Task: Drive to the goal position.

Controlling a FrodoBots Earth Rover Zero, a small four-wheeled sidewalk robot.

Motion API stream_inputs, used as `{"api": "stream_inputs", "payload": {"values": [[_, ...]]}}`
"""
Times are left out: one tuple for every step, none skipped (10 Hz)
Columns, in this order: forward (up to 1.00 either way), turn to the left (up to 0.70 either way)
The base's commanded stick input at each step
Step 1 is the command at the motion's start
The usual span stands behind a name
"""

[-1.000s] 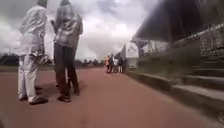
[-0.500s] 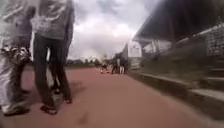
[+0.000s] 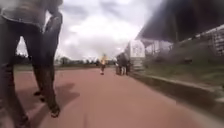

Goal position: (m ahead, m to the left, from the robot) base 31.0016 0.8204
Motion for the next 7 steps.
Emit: {"api": "stream_inputs", "payload": {"values": [[1.00,0.01],[1.00,0.01],[1.00,0.01],[1.00,0.01],[1.00,0.01],[1.00,0.01],[1.00,0.01]]}}
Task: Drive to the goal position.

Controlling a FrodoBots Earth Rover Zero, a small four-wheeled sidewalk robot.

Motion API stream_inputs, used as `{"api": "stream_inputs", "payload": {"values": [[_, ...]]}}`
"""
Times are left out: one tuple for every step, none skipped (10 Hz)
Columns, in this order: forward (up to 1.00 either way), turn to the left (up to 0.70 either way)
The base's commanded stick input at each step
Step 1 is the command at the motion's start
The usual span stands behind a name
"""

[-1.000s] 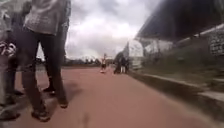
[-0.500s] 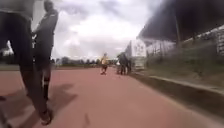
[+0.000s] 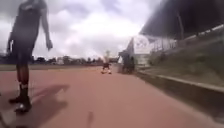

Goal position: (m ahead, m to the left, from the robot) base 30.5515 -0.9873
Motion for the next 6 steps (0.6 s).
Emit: {"api": "stream_inputs", "payload": {"values": [[1.00,0.01],[1.00,0.01],[1.00,0.01],[1.00,0.01],[1.00,0.01],[1.00,0.01]]}}
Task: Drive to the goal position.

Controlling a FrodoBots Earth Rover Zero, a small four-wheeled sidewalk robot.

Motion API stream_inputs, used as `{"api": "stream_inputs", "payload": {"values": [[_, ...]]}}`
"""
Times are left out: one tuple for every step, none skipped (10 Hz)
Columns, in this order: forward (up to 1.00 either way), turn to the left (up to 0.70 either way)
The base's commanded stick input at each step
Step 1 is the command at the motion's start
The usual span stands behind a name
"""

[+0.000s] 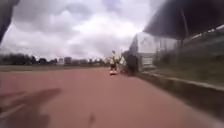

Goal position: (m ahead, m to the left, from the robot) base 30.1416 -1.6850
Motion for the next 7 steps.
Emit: {"api": "stream_inputs", "payload": {"values": [[1.00,0.01],[1.00,0.01],[1.00,0.01],[1.00,0.01],[1.00,0.01],[1.00,0.01],[1.00,0.01]]}}
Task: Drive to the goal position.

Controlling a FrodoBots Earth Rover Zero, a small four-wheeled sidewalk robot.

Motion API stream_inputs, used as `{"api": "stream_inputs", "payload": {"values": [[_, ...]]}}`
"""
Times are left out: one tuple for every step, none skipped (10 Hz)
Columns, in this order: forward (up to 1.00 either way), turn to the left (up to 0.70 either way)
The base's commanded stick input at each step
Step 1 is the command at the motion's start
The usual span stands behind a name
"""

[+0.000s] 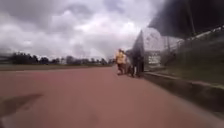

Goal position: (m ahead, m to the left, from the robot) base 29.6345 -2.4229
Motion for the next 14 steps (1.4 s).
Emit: {"api": "stream_inputs", "payload": {"values": [[1.00,0.01],[1.00,0.01],[1.00,0.01],[1.00,0.01],[1.00,0.01],[1.00,0.41],[1.00,0.41],[1.00,0.01],[1.00,0.01],[1.00,0.01],[1.00,0.01],[1.00,0.01],[1.00,0.01],[1.00,0.01]]}}
